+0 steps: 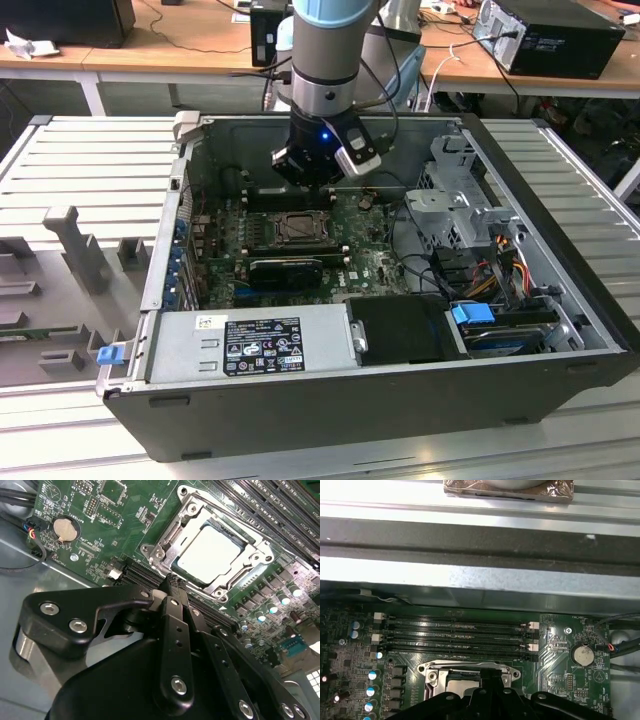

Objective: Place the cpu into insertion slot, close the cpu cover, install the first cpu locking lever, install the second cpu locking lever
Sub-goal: 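Install the second cpu locking lever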

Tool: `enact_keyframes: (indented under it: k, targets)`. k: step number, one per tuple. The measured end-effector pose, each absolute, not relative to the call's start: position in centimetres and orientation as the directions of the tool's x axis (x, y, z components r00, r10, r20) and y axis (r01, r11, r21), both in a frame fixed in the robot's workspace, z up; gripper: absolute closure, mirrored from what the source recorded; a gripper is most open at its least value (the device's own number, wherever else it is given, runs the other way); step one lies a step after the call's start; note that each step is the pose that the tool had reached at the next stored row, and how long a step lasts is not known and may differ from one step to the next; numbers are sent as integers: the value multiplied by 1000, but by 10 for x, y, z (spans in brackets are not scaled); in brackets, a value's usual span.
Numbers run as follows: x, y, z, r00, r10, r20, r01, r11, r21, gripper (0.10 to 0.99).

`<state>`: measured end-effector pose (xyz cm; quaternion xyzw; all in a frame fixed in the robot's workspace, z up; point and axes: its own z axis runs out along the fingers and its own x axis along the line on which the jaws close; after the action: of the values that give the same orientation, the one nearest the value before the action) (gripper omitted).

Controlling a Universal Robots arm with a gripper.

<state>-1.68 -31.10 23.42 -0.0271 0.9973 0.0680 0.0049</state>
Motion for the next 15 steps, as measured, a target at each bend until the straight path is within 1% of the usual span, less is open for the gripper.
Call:
enact_keyframes:
  k: [10, 15]
  targets:
    - [-17, -312, 256, -998, -53, -13, -55, 989, 135, 980]
    - [-17, -316, 256, -998, -53, -13, -55, 989, 135, 980]
